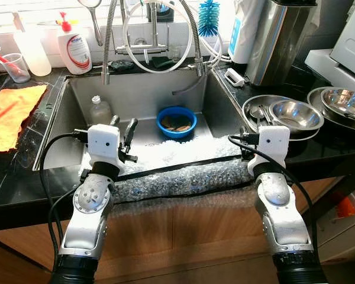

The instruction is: Kitchen organization

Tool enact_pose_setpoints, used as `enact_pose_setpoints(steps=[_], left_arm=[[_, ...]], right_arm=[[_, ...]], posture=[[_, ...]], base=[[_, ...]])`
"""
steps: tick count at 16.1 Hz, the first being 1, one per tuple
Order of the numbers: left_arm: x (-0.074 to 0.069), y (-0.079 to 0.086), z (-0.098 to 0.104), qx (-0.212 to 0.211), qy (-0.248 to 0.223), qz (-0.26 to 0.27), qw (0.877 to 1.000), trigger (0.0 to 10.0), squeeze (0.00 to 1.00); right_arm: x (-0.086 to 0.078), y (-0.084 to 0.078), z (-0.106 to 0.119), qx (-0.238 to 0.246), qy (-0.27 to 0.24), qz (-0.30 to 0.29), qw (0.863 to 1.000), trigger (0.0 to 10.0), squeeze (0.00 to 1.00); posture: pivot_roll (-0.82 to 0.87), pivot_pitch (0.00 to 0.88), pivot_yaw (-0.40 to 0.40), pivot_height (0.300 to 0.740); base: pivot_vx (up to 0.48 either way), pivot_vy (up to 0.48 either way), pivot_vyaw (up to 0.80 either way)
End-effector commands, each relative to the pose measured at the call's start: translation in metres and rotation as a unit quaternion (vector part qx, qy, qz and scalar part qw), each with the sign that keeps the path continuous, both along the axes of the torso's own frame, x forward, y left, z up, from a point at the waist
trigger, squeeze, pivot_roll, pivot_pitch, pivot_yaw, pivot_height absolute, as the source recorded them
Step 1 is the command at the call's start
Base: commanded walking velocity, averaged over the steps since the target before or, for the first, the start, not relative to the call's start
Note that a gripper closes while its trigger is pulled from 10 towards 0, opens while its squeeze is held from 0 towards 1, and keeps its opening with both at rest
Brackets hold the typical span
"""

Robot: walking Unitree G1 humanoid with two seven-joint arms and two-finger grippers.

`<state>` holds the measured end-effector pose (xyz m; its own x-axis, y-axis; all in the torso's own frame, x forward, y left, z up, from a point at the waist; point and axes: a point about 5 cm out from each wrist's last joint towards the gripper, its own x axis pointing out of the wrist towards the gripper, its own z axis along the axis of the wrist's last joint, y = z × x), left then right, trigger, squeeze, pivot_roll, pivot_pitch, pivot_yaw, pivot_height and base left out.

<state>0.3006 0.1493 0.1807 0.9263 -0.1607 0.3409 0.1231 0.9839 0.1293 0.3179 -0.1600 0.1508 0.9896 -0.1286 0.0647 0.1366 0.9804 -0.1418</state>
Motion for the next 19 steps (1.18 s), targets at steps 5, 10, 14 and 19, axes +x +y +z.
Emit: enact_pose_setpoints(steps=[5,10,14,19], left_arm=[[-0.0005,0.0014,0.0001,0.009,0.001,0.002,1.0,10.0,0.0],[0.0003,0.0017,0.0003,0.01,0.001,0.001,1.0,10.0,0.0],[0.0006,0.0015,0.0003,0.009,0.0,0.001,1.0,10.0,0.0],[0.0007,0.0013,0.0004,0.01,0.0,0.001,1.0,10.0,0.0]], right_arm=[[0.0027,-0.0043,-0.0026,-0.007,0.017,-0.014,1.0,0.0,0.0],[0.0036,-0.005,-0.0021,-0.006,0.017,-0.019,1.0,0.0,0.0],[0.0044,-0.004,-0.0007,-0.001,0.011,-0.015,1.0,0.0,0.0],[0.0055,-0.0022,0.0021,0.0,0.004,-0.013,1.0,0.0,0.0]], posture=[[0.0,0.017,-0.016,0.74],[0.0,0.016,-0.015,0.74],[0.0,0.012,-0.015,0.74],[0.0,0.013,-0.015,0.74]], base=[[0.0,0.0,0.0],[0.0,0.0,0.0],[0.0,0.0,0.0],[0.0,0.0,0.0]])
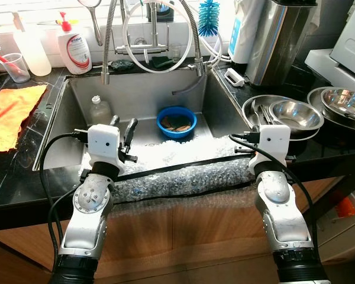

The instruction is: Kitchen organization

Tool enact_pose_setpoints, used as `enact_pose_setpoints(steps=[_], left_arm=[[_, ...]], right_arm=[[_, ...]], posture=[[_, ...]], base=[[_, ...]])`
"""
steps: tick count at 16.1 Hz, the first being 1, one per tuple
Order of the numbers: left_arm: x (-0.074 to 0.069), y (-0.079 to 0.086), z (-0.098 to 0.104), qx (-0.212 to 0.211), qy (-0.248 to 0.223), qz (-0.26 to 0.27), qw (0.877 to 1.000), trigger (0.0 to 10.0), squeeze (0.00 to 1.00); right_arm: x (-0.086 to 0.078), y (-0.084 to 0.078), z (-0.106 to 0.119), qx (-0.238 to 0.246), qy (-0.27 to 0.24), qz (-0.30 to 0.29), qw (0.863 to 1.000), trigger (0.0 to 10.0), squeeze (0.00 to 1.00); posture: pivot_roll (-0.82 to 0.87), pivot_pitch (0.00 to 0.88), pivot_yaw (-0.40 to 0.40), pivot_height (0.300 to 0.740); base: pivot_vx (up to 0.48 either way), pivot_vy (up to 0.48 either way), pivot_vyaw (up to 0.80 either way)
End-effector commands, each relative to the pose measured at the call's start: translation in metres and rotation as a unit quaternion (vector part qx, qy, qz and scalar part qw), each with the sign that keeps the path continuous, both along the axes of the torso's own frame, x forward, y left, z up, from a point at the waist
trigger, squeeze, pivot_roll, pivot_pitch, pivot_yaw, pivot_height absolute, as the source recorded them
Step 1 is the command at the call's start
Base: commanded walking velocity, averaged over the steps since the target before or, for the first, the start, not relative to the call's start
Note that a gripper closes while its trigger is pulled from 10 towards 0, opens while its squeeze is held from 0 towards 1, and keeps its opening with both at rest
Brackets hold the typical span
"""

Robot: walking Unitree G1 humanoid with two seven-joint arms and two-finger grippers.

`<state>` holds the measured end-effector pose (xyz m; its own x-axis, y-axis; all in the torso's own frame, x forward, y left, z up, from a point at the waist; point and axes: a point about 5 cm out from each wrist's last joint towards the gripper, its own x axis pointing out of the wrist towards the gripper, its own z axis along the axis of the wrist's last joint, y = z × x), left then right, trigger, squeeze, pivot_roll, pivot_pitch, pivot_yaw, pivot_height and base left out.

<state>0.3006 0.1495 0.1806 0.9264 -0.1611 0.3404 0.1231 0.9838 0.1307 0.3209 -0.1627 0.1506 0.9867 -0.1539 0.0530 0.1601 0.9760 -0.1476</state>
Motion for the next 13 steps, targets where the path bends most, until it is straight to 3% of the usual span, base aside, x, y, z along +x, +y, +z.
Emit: enact_pose_setpoints(steps=[1,6,7,8,13], left_arm=[[0.001,0.001,0.0,0.01,0.0,0.001,1.0,10.0,0.0],[0.0,-0.001,0.0,0.013,-0.001,-0.003,1.0,10.0,0.0],[0.0,-0.001,0.0,0.014,-0.001,-0.003,1.0,10.0,0.0],[0.001,0.0,0.001,0.014,-0.003,-0.001,1.0,10.0,0.0],[0.004,0.007,0.006,0.003,-0.008,0.014,1.0,10.0,0.0]], right_arm=[[0.003,0.0,0.003,0.003,-0.005,-0.001,1.0,0.0,0.0],[0.003,-0.001,0.015,0.008,-0.044,-0.013,0.999,0.0,0.0],[0.003,-0.001,0.016,0.004,-0.047,-0.016,0.999,0.8,0.0],[0.004,-0.003,0.02,0.005,-0.062,-0.025,0.998,10.0,0.0],[0.004,0.008,0.043,0.009,-0.13,0.016,0.991,10.0,0.0]], posture=[[0.0,0.013,-0.015,0.74],[0.0,0.012,-0.014,0.74],[0.0,0.012,-0.014,0.74],[0.0,0.013,-0.014,0.74],[-0.01,0.011,-0.012,0.74]], base=[[0.0,0.0,0.0],[0.0,0.0,0.0],[0.0,0.0,0.0],[0.0,0.0,0.0],[0.0,0.0,0.0]])
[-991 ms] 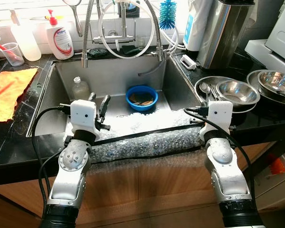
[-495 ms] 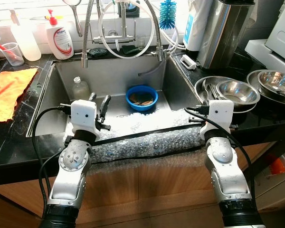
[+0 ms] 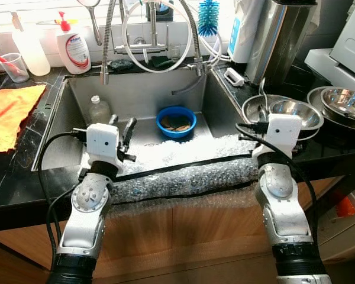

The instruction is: Kitchen organization

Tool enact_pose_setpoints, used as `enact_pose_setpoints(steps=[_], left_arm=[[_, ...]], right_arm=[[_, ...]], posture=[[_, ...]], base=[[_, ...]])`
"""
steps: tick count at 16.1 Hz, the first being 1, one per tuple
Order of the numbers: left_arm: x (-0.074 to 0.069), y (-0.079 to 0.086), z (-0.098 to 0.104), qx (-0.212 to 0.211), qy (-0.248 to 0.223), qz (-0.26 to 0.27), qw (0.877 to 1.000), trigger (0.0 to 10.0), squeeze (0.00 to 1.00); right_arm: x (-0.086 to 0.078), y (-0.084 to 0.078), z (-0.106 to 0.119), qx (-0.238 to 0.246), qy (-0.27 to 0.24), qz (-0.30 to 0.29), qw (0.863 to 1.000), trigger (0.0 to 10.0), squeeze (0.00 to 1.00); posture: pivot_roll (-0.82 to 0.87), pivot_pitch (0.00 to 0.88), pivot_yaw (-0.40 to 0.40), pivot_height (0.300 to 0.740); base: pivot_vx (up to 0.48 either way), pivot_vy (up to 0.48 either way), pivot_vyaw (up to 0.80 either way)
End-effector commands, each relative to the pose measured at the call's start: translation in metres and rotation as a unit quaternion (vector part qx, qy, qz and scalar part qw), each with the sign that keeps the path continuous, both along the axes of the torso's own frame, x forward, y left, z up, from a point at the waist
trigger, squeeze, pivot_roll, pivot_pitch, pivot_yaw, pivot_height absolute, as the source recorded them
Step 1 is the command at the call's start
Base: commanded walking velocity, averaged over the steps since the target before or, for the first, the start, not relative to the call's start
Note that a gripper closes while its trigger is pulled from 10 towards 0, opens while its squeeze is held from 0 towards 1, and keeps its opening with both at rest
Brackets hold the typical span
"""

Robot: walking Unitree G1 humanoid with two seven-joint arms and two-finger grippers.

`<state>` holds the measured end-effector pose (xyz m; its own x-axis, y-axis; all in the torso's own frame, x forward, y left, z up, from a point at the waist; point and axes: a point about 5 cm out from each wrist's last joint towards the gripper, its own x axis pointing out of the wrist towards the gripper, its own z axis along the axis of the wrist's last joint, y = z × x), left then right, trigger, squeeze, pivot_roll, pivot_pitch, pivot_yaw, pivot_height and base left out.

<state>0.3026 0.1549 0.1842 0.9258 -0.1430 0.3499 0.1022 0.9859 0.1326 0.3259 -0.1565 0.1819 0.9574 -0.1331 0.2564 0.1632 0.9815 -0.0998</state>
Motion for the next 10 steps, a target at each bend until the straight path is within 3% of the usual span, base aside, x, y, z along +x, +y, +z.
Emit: enact_pose_setpoints(steps=[1,4,6,8,10], left_arm=[[0.004,0.005,0.006,-0.007,-0.005,0.012,1.0,10.0,0.0],[0.008,0.012,0.017,-0.016,-0.019,0.023,0.999,10.0,0.0],[0.012,0.018,0.032,-0.051,-0.028,0.017,0.998,10.0,0.0],[0.013,0.018,0.036,-0.071,-0.027,0.006,0.997,10.0,0.0],[0.014,0.019,0.041,-0.127,-0.012,-0.029,0.991,10.0,0.0]], right_arm=[[0.001,0.007,0.019,-0.009,-0.046,0.023,0.999,10.0,0.0],[0.003,0.013,0.032,0.002,-0.074,0.054,0.996,10.0,0.0],[0.007,0.018,0.037,0.106,-0.067,0.111,0.986,10.0,0.0],[0.007,0.019,0.036,0.147,-0.058,0.137,0.978,10.0,0.0],[0.005,0.008,0.035,0.227,-0.042,0.188,0.955,10.0,0.0]], posture=[[-0.01,0.011,-0.012,0.74],[-0.01,0.01,-0.014,0.74],[-0.01,0.008,-0.016,0.74],[-0.01,0.006,-0.016,0.74],[-0.01,0.0,-0.014,0.74]], base=[[0.0,0.0,0.0],[0.0,0.0,0.0],[0.0,0.0,0.0],[0.0,0.0,0.0],[0.0,0.0,0.0]])
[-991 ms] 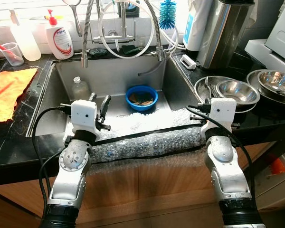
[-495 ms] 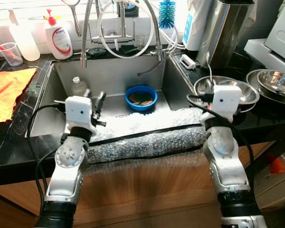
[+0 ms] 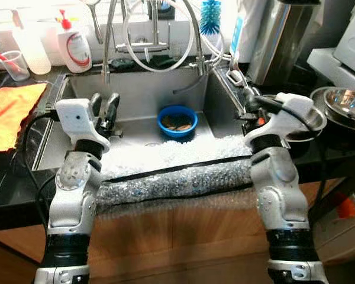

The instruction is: Kitchen organization

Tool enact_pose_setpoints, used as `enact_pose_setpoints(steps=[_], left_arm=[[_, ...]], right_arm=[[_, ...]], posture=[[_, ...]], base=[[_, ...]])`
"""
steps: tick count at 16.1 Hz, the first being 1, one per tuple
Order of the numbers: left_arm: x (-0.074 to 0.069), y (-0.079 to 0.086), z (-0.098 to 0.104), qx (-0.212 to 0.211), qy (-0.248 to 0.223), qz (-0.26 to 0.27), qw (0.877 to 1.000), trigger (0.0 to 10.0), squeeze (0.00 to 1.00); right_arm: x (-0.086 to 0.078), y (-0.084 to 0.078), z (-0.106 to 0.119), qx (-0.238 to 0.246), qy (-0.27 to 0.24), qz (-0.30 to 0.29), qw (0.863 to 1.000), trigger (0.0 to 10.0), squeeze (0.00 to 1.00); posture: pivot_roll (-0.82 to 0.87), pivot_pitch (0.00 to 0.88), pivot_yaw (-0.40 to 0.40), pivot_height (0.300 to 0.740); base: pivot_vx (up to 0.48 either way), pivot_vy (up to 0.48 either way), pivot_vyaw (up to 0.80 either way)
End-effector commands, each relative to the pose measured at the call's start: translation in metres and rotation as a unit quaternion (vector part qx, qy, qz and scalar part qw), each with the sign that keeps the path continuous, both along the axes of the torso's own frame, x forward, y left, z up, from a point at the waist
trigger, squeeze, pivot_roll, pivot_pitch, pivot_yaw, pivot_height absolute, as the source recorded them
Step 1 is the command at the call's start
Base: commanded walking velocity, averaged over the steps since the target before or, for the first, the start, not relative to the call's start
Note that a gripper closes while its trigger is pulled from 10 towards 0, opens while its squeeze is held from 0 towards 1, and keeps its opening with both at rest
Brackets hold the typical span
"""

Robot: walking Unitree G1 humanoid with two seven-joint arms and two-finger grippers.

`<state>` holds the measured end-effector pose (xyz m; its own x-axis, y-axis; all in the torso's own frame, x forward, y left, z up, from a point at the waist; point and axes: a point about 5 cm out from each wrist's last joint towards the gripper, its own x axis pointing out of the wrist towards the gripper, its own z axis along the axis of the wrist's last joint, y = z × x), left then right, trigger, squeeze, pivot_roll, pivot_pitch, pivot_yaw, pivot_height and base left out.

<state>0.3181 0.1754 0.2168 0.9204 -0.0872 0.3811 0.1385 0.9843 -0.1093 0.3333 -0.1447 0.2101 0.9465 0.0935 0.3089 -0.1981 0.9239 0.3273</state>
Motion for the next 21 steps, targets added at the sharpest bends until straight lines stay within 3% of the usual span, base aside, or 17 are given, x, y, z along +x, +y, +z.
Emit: enact_pose_setpoints(steps=[1,3,5,7,10,11,12,15,21], left_arm=[[-0.001,-0.004,0.005,-0.043,0.002,-0.039,0.998,10.0,0.0],[-0.002,-0.008,0.004,-0.079,0.012,-0.068,0.994,10.0,0.0],[-0.002,-0.02,0.003,-0.107,0.023,-0.113,0.988,10.0,0.0],[-0.002,-0.03,0.003,-0.164,0.036,-0.159,0.973,10.0,0.0],[-0.005,-0.039,0.002,-0.179,0.049,-0.192,0.964,10.0,0.0],[-0.006,-0.041,0.001,-0.191,0.051,-0.202,0.959,10.0,0.0],[-0.01,-0.05,0.001,-0.219,0.059,-0.24,0.944,10.0,0.0],[-0.015,-0.06,0.002,-0.236,0.07,-0.288,0.925,10.0,0.0],[-0.022,-0.075,0.007,-0.241,0.077,-0.339,0.906,10.0,0.0]], right_arm=[[-0.007,-0.008,0.006,0.067,-0.005,0.066,0.996,10.0,0.0],[-0.011,-0.013,0.005,0.097,-0.007,0.089,0.991,10.0,0.0],[-0.024,-0.015,-0.001,0.222,-0.006,0.154,0.963,10.0,0.0],[-0.035,-0.012,-0.008,0.29,-0.005,0.213,0.933,10.0,0.0],[-0.042,-0.001,-0.02,0.345,0.011,0.261,0.902,10.0,0.0],[-0.043,0.003,-0.021,0.352,0.016,0.271,0.896,10.0,0.0],[-0.049,0.015,-0.022,0.35,0.02,0.311,0.883,10.0,0.0],[-0.059,0.029,-0.02,0.338,0.024,0.368,0.866,10.0,0.0],[-0.068,0.042,-0.016,0.333,0.023,0.413,0.847,10.0,0.0]], posture=[[-0.01,0.0,-0.012,0.74],[-0.02,0.0,-0.01,0.74],[-0.04,0.0,-0.008,0.74],[-0.04,0.0,-0.009,0.74],[-0.03,0.0,-0.012,0.74],[-0.03,0.0,-0.016,0.74],[-0.02,0.0,-0.018,0.74],[-0.02,0.002,-0.014,0.74],[-0.02,0.018,-0.007,0.74]], base=[[0.0,0.0,0.0],[0.0,0.0,0.0],[0.0,0.0,0.0],[0.0,0.0,0.0],[0.0,0.0,0.0],[0.0,0.0,0.0],[0.0,0.0,0.0],[0.0,0.0,0.0],[0.0,0.0,0.0]])
